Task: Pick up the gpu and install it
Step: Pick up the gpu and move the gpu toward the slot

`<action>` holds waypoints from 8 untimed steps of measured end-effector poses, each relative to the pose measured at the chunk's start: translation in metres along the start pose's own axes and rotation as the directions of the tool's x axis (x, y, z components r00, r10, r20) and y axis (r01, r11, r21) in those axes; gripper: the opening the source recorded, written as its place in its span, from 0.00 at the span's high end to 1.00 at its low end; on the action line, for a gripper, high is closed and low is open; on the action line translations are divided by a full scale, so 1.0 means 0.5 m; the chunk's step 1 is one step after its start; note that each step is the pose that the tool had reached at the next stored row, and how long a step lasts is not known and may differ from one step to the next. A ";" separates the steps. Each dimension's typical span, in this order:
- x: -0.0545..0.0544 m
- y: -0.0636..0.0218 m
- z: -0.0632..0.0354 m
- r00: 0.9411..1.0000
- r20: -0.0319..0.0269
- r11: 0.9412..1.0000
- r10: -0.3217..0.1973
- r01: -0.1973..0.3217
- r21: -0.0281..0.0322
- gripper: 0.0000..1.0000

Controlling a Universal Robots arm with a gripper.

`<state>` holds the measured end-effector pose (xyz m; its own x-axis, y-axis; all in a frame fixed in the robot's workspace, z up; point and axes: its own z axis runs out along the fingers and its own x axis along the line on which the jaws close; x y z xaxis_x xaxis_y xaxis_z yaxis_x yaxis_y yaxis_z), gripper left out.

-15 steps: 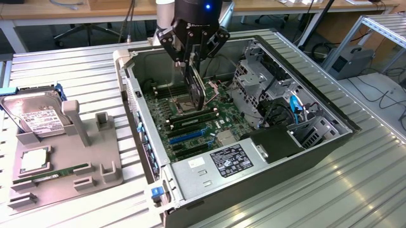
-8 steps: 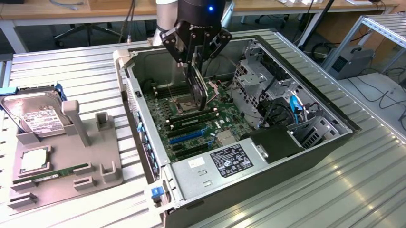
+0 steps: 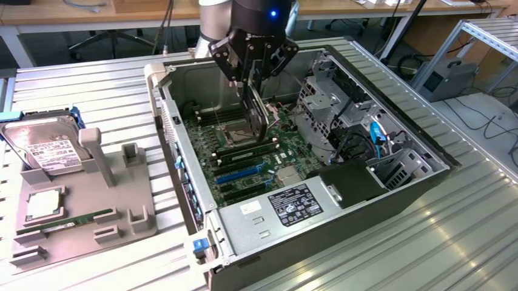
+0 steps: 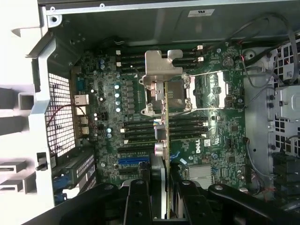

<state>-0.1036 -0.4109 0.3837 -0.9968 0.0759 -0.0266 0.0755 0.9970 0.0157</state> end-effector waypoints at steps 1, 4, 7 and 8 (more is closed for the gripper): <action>-0.002 0.000 0.001 1.000 0.000 1.000 0.000 0.000 0.000 0.73; -0.006 0.000 0.004 1.000 0.000 1.000 0.000 0.000 0.000 0.73; -0.010 0.001 0.006 1.000 0.000 1.000 0.000 0.000 0.000 0.73; -0.012 0.001 0.007 1.000 0.000 1.000 0.000 0.000 0.000 0.73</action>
<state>-0.0977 -0.4109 0.3802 -0.9968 0.0758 -0.0266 0.0754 0.9970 0.0158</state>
